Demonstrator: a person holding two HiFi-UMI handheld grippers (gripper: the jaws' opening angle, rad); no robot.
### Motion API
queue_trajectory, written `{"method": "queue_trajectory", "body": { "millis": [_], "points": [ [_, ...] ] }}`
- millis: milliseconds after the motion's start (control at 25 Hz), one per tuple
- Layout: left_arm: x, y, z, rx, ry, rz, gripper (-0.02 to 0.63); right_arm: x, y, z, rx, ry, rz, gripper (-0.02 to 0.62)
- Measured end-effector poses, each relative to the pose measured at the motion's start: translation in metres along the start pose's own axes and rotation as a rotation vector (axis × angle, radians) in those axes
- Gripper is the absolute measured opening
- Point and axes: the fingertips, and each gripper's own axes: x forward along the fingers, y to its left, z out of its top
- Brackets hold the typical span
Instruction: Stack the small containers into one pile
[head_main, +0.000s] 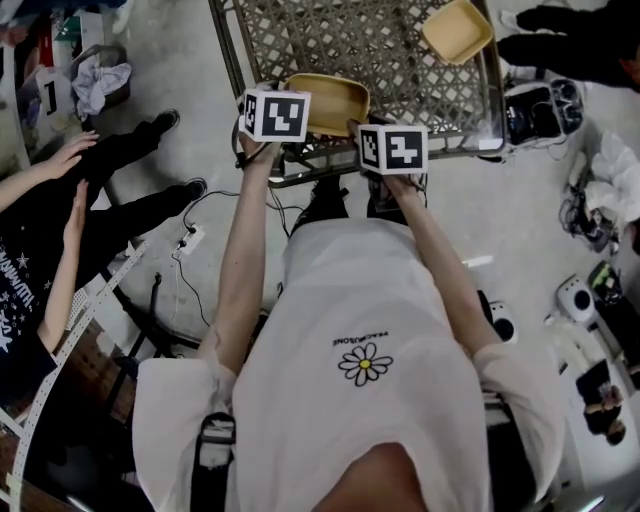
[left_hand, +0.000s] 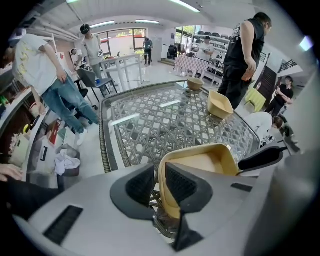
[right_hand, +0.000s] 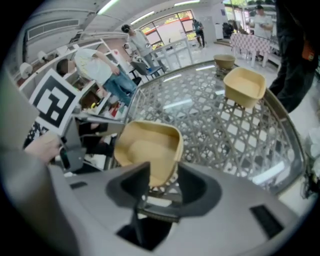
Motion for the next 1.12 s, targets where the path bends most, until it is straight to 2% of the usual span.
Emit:
{"method": "queue_trajectory", "body": {
  "millis": [240,440,520,600,720,880,960,1040,1120],
  "points": [
    [-0.026,-0.003,0.026,-0.022,-0.092,-0.012,0.091,-0.03,0.0,0.03,0.003,-0.124,-0.026,0.172],
    [-0.068,-0.013,0.07,-0.053,-0.222,-0.063,0.091,-0.081,0.021,0.095,-0.033,-0.334,0.003,0.17],
    [-0.095,-0.019,0.092,-0.069,-0.298,-0.085,0.089,-0.11,0.036,0.122,-0.077,-0.446,0.026,0.133],
    [-0.129,-0.023,0.118,-0.073,-0.413,-0.095,0.057,-0.144,0.052,0.15,-0.141,-0.581,0.037,0.096],
    [-0.193,-0.023,0.156,-0.068,-0.645,-0.077,0.032,-0.202,0.074,0.182,-0.242,-0.806,0.02,0.057],
    [-0.282,-0.029,0.16,-0.144,-0.927,-0.092,0.031,-0.264,0.095,0.171,-0.314,-1.022,-0.019,0.04],
    [-0.317,-0.026,0.155,-0.184,-1.042,-0.069,0.031,-0.286,0.102,0.164,-0.34,-1.107,-0.032,0.038],
    [-0.342,-0.024,0.153,-0.203,-1.128,-0.049,0.031,-0.304,0.108,0.159,-0.37,-1.171,-0.037,0.038],
    [-0.359,-0.025,0.15,-0.213,-1.176,-0.049,0.031,-0.316,0.112,0.151,-0.388,-1.202,-0.039,0.038]
  ]
}}
